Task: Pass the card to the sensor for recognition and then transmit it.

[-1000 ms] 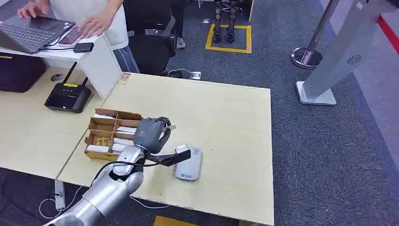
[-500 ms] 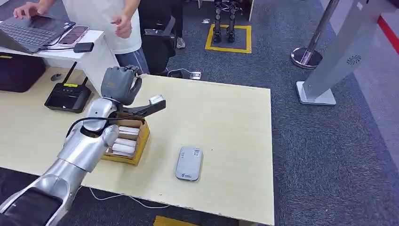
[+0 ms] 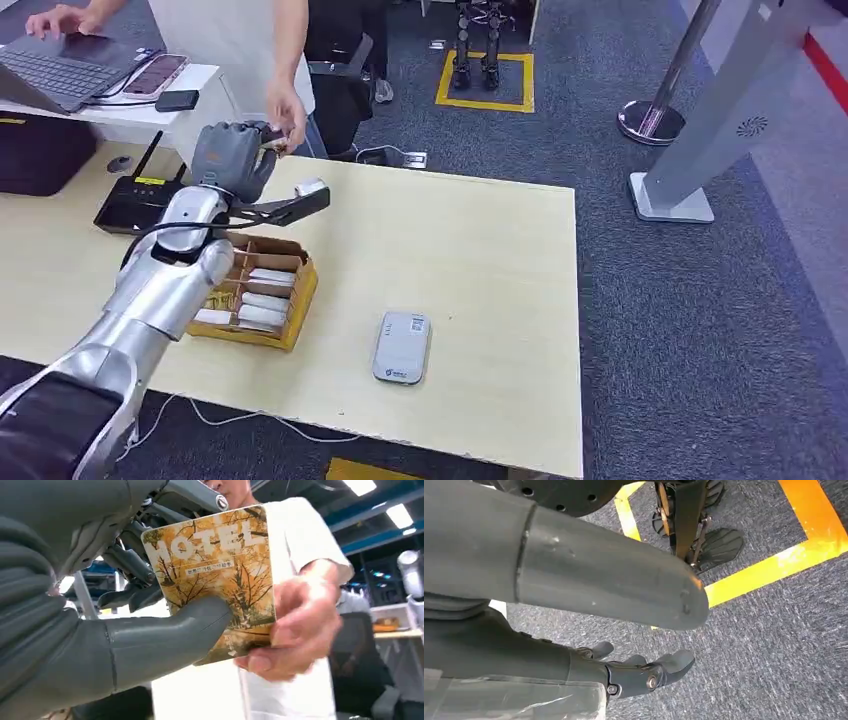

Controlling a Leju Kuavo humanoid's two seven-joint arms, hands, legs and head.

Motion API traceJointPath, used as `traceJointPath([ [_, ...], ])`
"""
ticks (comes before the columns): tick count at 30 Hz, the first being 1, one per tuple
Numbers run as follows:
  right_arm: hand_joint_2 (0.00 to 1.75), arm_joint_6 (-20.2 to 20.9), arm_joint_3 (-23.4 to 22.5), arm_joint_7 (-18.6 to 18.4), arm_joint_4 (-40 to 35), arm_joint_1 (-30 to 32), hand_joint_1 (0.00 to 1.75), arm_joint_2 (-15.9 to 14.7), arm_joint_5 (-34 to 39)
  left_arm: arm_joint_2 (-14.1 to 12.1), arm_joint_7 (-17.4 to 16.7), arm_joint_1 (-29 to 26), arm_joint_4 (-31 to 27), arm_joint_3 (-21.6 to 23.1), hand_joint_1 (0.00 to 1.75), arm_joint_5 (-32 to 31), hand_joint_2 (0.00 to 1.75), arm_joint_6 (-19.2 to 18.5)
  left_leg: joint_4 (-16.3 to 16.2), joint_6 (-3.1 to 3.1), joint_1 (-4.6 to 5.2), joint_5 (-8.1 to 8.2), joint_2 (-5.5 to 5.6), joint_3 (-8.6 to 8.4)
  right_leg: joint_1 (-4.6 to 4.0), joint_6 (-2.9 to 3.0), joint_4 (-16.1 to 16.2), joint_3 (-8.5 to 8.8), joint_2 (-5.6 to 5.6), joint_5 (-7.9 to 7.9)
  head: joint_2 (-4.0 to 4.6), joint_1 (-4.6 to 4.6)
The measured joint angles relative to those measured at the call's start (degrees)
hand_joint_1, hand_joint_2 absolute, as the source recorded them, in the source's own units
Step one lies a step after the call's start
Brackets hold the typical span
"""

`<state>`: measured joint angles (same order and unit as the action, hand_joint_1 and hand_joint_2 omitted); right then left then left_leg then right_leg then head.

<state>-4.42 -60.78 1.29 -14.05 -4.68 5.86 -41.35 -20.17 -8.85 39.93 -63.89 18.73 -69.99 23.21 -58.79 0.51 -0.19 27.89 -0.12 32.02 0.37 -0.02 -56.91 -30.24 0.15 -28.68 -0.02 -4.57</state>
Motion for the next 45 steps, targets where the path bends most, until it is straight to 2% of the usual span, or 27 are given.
traceJointPath([
  [9,0.0,0.0,0.0,-0.1,0.0,0.0,0.0,0.0,0.0,-0.7,0.4,1.5,1.4,-0.2,1.75,2.1,1.75,-1.3,0.0,0.0,0.01,0.0,0.0,0.0,0.0,0.0,0.0,0.0,-0.01,0.0,0.0,0.0],
  [19,0.0,0.2,-0.4,0.0,0.0,-0.2,0.0,0.0,-0.1,-0.4,0.5,2.5,1.6,-0.2,1.75,4.8,1.75,-2.4,0.0,0.0,0.01,0.0,-0.01,0.02,0.0,-0.01,0.0,-0.02,-0.02,0.01,0.0,0.0],
  [20,0.0,0.2,-0.5,0.0,0.0,-0.2,0.0,0.0,-0.2,-0.3,0.5,2.5,1.6,-0.2,0.52,5.2,1.75,-2.4,0.0,0.0,0.01,0.0,-0.02,0.02,0.0,-0.01,0.0,-0.02,-0.03,0.01,0.0,0.0],
  [21,0.0,0.2,-0.5,0.0,0.0,-0.2,0.0,0.0,-0.2,-0.3,0.5,2.5,1.6,-0.2,0.0,5.5,1.75,-2.4,0.0,0.0,0.01,0.0,-0.01,0.02,0.0,-0.01,0.0,-0.02,-0.03,0.01,0.0,0.0],
  [22,0.0,0.2,-0.6,0.0,0.0,-0.2,0.0,0.0,-0.2,-0.2,0.5,2.5,1.6,-0.2,0.0,5.9,0.0,-2.3,0.0,0.0,0.01,0.0,-0.01,0.02,0.0,-0.01,0.0,-0.02,-0.03,0.01,0.0,0.0],
  [29,0.0,0.3,-0.9,0.0,0.0,-0.2,0.0,0.0,-0.2,-0.2,1.0,2.6,1.6,-0.2,0.0,9.9,0.0,-3.8,0.0,0.0,0.0,0.0,-0.01,0.01,0.0,-0.01,0.0,-0.02,-0.03,0.01,0.0,0.0],
  [40,0.0,0.4,-1.3,0.0,0.0,-0.2,0.0,0.0,-0.3,-0.2,1.7,2.3,-0.5,-0.2,0.0,12.0,0.0,-3.8,0.0,0.0,0.01,0.0,-0.01,0.02,0.0,-0.01,0.0,-0.01,-0.02,0.01,0.0,0.0],
  [41,0.0,0.4,-1.3,0.0,0.0,-0.2,0.0,0.0,-0.3,-0.2,1.9,2.1,-0.8,-0.2,0.0,13.1,1.75,-4.3,0.0,0.0,0.01,0.0,-0.01,0.02,0.0,-0.01,0.0,-0.01,-0.02,0.01,0.0,0.0],
  [45,0.0,0.4,-1.5,0.0,0.0,-0.2,0.0,0.0,-0.1,-0.2,3.7,0.8,-2.8,-0.2,0.0,18.7,1.75,-8.0,0.0,0.0,0.01,0.0,-0.01,0.02,0.0,-0.01,0.0,-0.02,-0.02,0.01,0.0,0.0],
])
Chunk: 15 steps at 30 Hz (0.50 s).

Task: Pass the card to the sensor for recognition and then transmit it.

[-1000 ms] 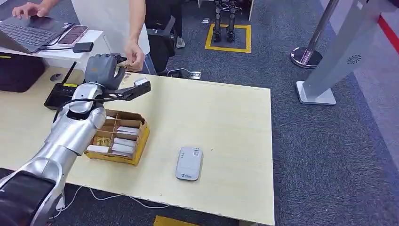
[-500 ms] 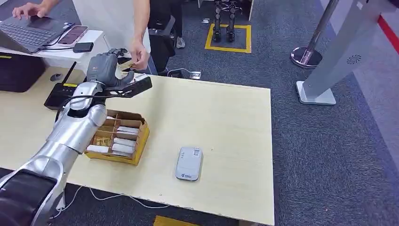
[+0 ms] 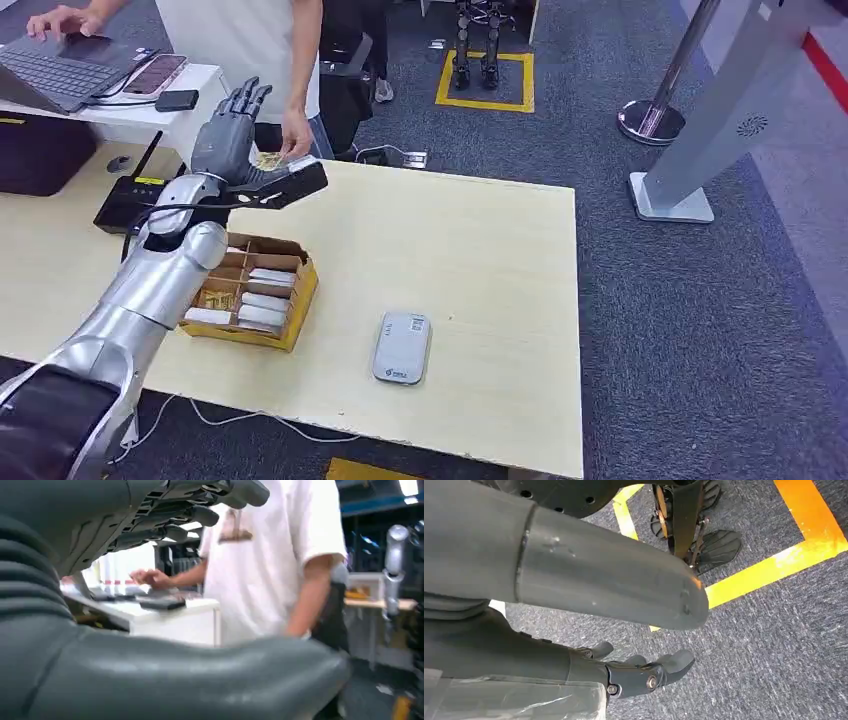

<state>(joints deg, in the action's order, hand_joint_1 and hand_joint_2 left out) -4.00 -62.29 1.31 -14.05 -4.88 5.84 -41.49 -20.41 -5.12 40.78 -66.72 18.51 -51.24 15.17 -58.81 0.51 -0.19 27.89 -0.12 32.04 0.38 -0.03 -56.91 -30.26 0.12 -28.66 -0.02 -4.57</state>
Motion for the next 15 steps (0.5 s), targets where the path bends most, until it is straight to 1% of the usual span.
traceJointPath([
  [5,0.0,0.0,-0.8,-0.1,0.0,0.0,0.0,0.0,0.3,0.0,1.2,-2.9,-4.1,0.2,0.0,6.4,1.75,-5.6,0.0,0.0,0.0,0.0,0.0,0.0,0.0,0.0,0.0,-0.01,0.0,0.0,0.0,0.02],
  [8,0.0,0.2,-1.4,-0.1,0.0,0.0,0.0,0.0,0.8,-0.5,2.0,-5.4,-8.0,0.9,0.0,10.5,1.75,-9.5,0.0,0.0,0.01,0.0,-0.02,0.0,0.0,0.0,0.0,-0.01,-0.02,0.0,0.0,0.0],
  [10,0.0,0.2,-1.7,-0.1,0.0,0.1,0.0,0.0,1.0,-0.9,2.2,-7.4,-10.6,1.7,0.0,12.4,1.75,-11.0,0.0,0.0,0.01,0.01,-0.02,0.0,0.0,0.0,0.0,-0.01,-0.02,0.0,0.0,0.0],
  [15,0.0,0.1,-2.6,0.0,0.0,0.2,0.0,0.0,1.4,-2.6,3.0,-11.7,-16.8,3.3,0.0,16.3,1.75,-13.0,0.0,0.0,0.0,0.01,-0.05,0.01,0.0,0.0,0.0,-0.03,-0.03,0.0,0.0,0.0],
])
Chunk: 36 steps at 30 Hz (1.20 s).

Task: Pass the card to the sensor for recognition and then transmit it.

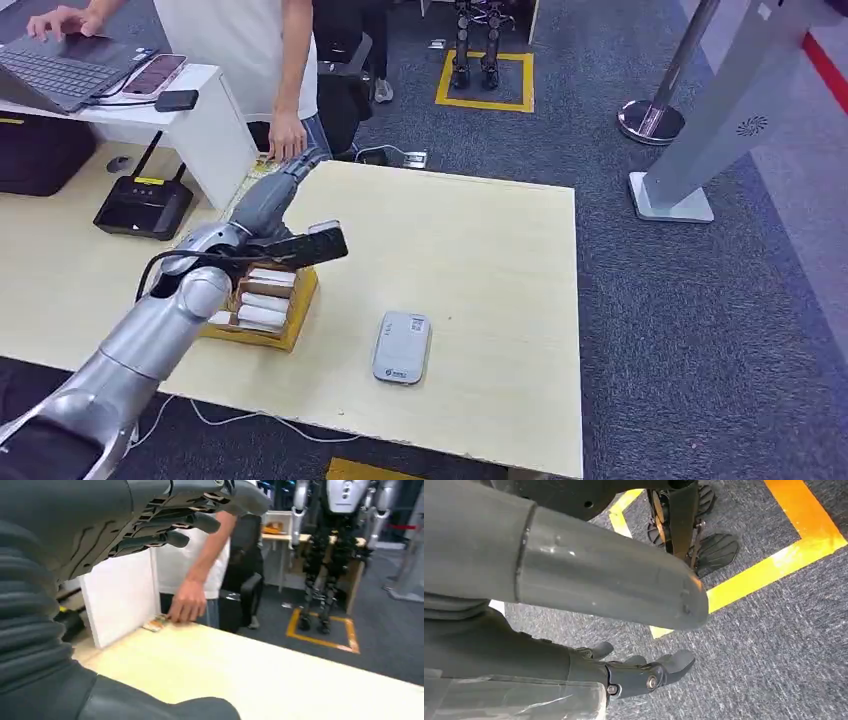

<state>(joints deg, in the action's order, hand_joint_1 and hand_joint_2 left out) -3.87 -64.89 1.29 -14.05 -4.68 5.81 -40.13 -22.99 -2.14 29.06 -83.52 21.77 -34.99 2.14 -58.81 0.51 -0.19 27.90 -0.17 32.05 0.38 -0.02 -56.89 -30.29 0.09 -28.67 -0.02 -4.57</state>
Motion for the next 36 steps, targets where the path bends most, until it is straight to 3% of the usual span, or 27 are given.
traceJointPath([
  [8,0.0,0.0,-1.2,0.1,0.0,0.1,0.0,0.0,0.6,-3.8,0.6,-3.8,-6.8,0.7,0.0,4.3,1.75,-2.7,0.0,0.0,-0.01,0.0,0.0,0.0,0.0,0.0,0.0,0.0,0.0,0.0,0.0,0.0],
  [20,0.0,-0.5,-2.6,0.1,0.0,0.4,0.0,0.0,1.2,-10.9,-1.2,-11.0,-13.3,0.5,0.0,-3.6,1.75,-2.2,0.0,0.0,-0.01,0.0,-0.01,0.02,0.0,0.0,0.0,0.0,0.0,-0.01,0.0,0.0],
  [24,0.0,-0.5,-2.8,0.1,0.0,0.4,0.0,0.0,1.2,-12.1,-1.5,-13.2,-14.6,0.4,0.0,-4.2,1.75,-2.2,0.0,0.0,-0.01,0.0,-0.01,0.02,0.0,0.0,0.0,0.0,0.01,0.0,0.0,0.02],
  [36,0.0,-0.5,-3.1,0.3,0.0,0.4,0.0,0.0,1.2,-12.3,-1.8,-18.4,-15.9,-0.2,0.0,-7.3,1.75,0.4,0.0,0.0,-0.01,0.0,0.0,0.03,0.0,-0.01,0.0,0.01,0.01,0.0,0.0,0.0],
])
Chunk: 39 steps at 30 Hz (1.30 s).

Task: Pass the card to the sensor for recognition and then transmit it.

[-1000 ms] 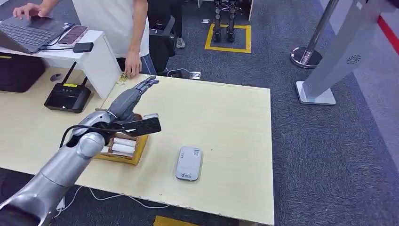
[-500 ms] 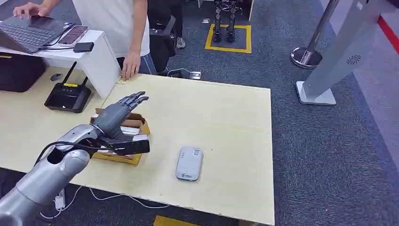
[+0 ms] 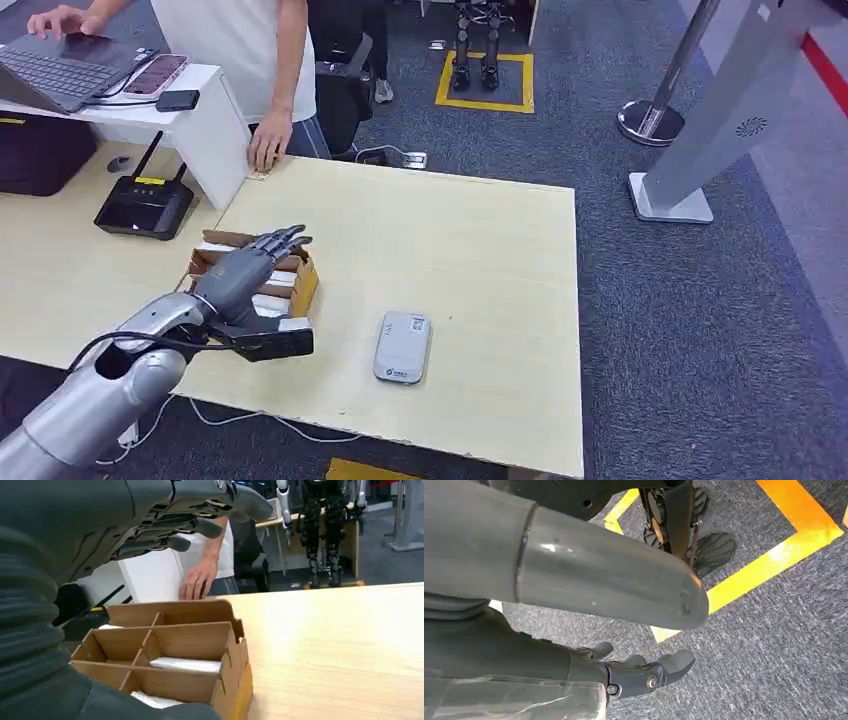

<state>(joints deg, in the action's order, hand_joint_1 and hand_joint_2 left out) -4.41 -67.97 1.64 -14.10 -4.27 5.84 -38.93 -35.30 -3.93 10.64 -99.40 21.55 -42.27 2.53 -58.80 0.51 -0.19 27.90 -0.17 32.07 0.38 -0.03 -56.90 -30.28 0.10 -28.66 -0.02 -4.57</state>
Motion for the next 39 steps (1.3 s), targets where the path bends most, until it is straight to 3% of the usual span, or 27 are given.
traceJointPath([
  [8,0.0,0.0,-0.6,0.0,0.0,0.0,0.0,0.0,0.0,-0.3,-1.2,-4.7,-1.1,-2.6,0.0,-6.2,1.75,1.4,0.0,0.0,-0.01,0.0,0.0,0.01,0.0,0.0,0.0,-0.02,0.0,0.0,0.0,-0.02],
  [16,0.0,0.1,-1.0,0.0,0.0,0.0,0.0,0.0,0.0,-0.3,-1.3,-7.2,-1.5,-4.1,0.0,-8.3,1.75,1.5,0.0,0.0,-0.01,0.0,0.01,0.01,0.0,0.0,0.0,0.0,0.01,0.0,0.0,0.0],
  [30,0.0,-0.2,-1.3,-0.1,0.0,0.0,0.0,0.0,-0.2,-0.3,-1.7,-8.1,-1.9,-5.0,0.0,-9.8,1.75,1.4,0.0,0.0,-0.01,0.0,0.01,0.01,0.0,0.0,0.0,0.0,0.01,0.0,0.0,0.0],
  [39,0.0,-0.2,-1.5,-0.3,-0.1,0.0,0.0,0.0,-0.4,-0.3,-1.2,-8.4,-1.9,-5.5,0.0,-7.7,1.75,-1.2,0.0,0.0,-0.01,0.0,0.01,0.01,0.0,0.0,0.0,0.0,0.02,0.0,0.0,0.0],
])
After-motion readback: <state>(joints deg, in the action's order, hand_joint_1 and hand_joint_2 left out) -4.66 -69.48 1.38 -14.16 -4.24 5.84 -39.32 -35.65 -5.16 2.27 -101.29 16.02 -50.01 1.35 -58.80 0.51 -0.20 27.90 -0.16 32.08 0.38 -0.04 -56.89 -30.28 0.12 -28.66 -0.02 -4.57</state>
